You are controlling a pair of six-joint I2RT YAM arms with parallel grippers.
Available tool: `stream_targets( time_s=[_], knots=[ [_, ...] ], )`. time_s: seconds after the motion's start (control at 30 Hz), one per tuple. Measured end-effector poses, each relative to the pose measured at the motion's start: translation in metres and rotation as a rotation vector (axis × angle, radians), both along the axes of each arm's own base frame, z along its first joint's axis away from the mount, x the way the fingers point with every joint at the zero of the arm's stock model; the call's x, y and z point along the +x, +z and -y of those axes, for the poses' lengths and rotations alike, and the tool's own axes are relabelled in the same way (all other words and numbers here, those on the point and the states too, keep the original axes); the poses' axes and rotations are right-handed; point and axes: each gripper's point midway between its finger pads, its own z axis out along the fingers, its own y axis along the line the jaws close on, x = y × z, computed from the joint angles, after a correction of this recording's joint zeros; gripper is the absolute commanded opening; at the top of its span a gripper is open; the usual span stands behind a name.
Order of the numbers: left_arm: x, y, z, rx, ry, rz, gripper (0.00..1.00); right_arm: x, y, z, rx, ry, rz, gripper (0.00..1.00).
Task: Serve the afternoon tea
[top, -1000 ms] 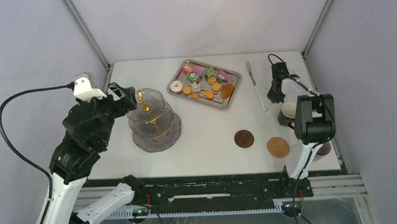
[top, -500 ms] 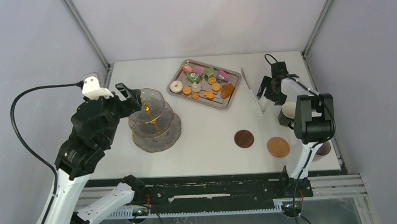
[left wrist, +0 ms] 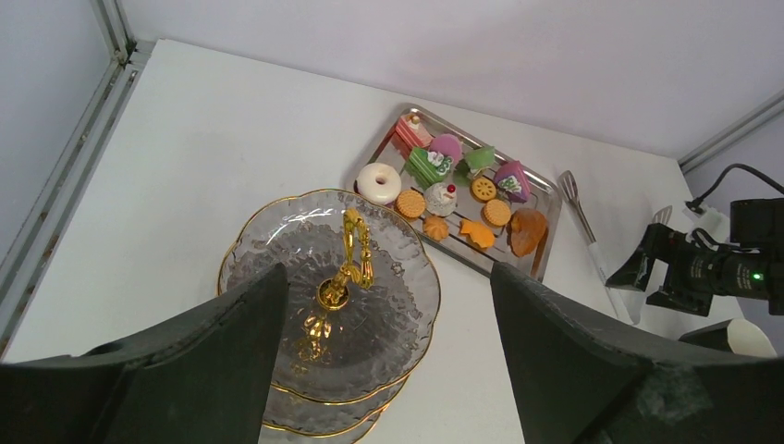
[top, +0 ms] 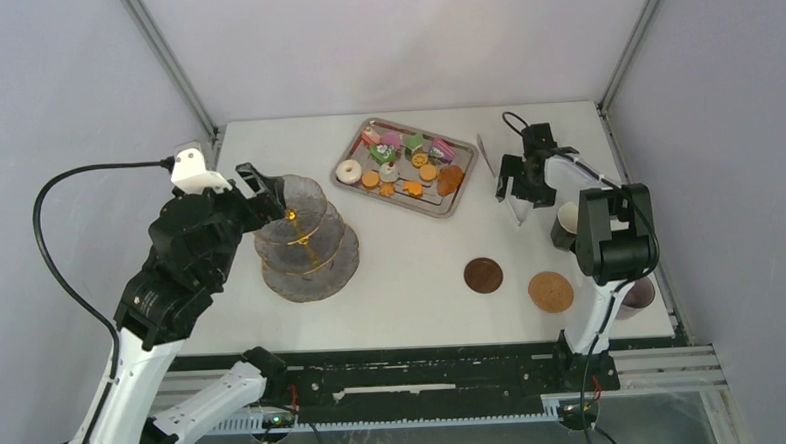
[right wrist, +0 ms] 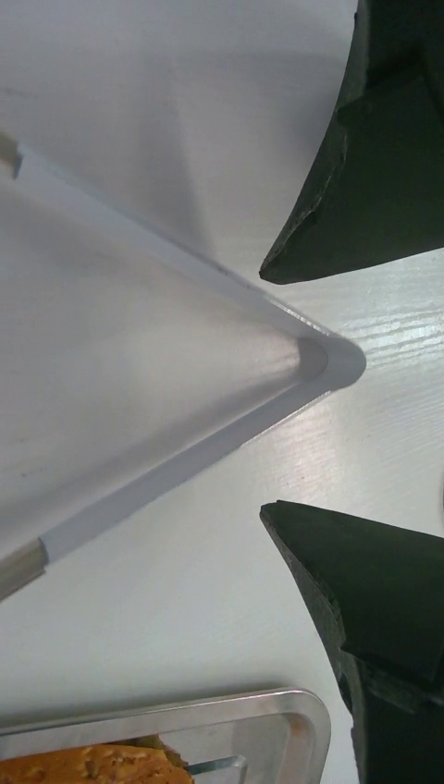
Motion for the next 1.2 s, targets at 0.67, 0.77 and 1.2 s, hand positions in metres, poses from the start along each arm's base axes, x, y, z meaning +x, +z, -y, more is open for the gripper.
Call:
stream_targets(
  time_s=[0.67, 0.77, 1.2],
  knots=[
    [0.005, -0.006, 0.008, 0.008, -0.024, -0.023, 0.85, 0.019, -0.025, 0.003, -0.089, 0.012, -0.038, 1.00],
    [0.005, -0.006, 0.008, 0.009, -0.026, -0.025, 0.85, 0.029, -0.025, 0.006, -0.103, 0.002, -0.020, 0.94],
    [0.006, -0.008, 0.012, 0.010, -0.040, -0.032, 0.85, 0.038, -0.025, 0.009, -0.108, -0.016, 0.008, 0.37]
  ],
)
